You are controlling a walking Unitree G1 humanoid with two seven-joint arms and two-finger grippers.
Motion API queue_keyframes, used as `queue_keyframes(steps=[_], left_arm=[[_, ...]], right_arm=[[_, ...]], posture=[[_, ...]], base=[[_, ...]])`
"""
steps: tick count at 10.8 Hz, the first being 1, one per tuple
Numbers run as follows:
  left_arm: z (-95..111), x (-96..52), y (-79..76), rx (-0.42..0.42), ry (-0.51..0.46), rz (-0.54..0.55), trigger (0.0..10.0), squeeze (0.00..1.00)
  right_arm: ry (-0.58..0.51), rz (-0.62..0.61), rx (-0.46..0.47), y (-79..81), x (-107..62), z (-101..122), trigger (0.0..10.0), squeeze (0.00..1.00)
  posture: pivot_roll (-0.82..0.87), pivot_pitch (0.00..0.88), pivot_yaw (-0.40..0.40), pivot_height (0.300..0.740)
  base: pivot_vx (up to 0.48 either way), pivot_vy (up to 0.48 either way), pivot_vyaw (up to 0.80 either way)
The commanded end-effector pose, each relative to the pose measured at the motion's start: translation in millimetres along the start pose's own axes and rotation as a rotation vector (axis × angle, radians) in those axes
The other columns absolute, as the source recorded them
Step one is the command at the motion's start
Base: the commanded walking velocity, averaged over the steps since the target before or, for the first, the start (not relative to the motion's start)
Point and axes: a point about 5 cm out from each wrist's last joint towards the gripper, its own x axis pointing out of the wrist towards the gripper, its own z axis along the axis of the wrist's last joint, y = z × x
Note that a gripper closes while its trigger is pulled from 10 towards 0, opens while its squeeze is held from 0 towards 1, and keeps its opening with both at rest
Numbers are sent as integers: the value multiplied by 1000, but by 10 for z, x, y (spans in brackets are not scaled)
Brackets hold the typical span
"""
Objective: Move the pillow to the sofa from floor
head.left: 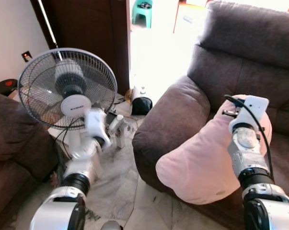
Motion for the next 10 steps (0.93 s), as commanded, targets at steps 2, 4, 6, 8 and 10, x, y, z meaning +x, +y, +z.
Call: queue_keyframes(steps=[2, 4, 6, 8, 10], left_arm=[[311, -25, 120, 76, -164, 84, 10000, 0], [455, -55, 34, 137, -231, 56, 10000, 0], [403, -109, 2, 116, -224, 65, 10000, 0], [419, -126, -27, 137, -230, 70, 10000, 0], [423, -147, -84, 183, -229, 38, 10000, 0]], right_arm=[[16, 5, 24, 38, -14, -35, 10000, 0], [3, 17, 31, 81, -22, -21, 10000, 0], [-50, 73, 53, 194, -58, 37, 10000, 0], [-71, 81, 56, 216, -70, 75, 10000, 0], [-88, 64, 56, 187, -71, 93, 10000, 0]], posture=[[91, 75, 5, 719], [101, 69, 2, 719], [97, 64, 1, 719], [97, 53, 1, 719], [92, 36, 4, 719]], base=[[0, 0, 0], [0, 0, 0], [0, 0, 0], [0, 0, 0], [0, 0, 0]])
